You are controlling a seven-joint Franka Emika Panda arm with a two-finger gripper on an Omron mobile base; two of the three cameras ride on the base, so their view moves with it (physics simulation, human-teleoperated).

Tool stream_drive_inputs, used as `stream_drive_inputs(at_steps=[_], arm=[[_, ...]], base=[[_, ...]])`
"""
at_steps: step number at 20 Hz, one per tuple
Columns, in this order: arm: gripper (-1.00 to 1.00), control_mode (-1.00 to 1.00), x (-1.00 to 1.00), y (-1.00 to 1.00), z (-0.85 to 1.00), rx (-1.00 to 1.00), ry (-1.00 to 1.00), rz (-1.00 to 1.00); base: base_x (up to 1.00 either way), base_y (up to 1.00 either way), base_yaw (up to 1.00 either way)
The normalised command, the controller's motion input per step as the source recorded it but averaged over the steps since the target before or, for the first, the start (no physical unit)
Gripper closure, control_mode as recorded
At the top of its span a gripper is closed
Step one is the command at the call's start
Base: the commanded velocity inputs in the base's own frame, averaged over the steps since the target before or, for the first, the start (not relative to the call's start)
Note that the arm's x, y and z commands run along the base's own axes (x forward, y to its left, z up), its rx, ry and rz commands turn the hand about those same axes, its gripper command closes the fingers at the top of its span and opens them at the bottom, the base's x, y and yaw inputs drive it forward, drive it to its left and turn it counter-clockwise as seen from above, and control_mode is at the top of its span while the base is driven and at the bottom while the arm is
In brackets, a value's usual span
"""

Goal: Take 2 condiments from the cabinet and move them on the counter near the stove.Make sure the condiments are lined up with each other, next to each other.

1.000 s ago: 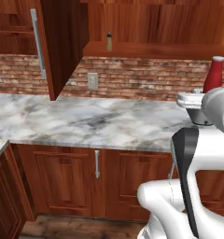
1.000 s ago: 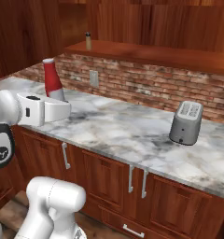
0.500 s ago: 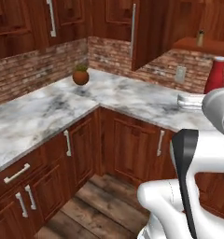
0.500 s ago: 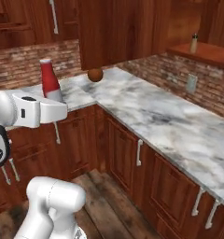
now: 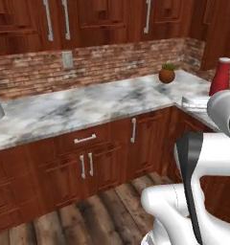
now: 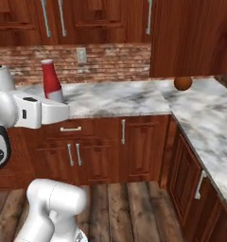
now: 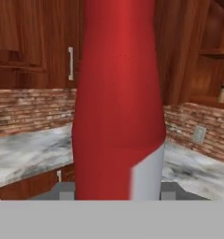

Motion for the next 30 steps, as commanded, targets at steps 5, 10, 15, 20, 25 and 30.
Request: stream_drive_inputs(at_steps=[5,10,15,20,25,30], arm=[[1.0,1.0,0.0,0.0,0.0,0.0,0.0,0.0],[1.0,1.0,0.0,0.0,0.0,0.0,0.0,0.0],[1.0,1.0,0.0,0.0,0.0,0.0,0.0,0.0],[1.0,1.0,0.0,0.0,0.0,0.0,0.0,0.0],[1.0,1.0,0.0,0.0,0.0,0.0,0.0,0.0],[1.0,1.0,0.0,0.0,0.0,0.0,0.0,0.0]], base=[[-0.41,0.19,0.82],[-0.33,0.27,0.83],[-0.08,0.21,0.79],[0.0,0.07,0.74],[0.42,0.08,0.21],[0.5,0.33,0.12]])
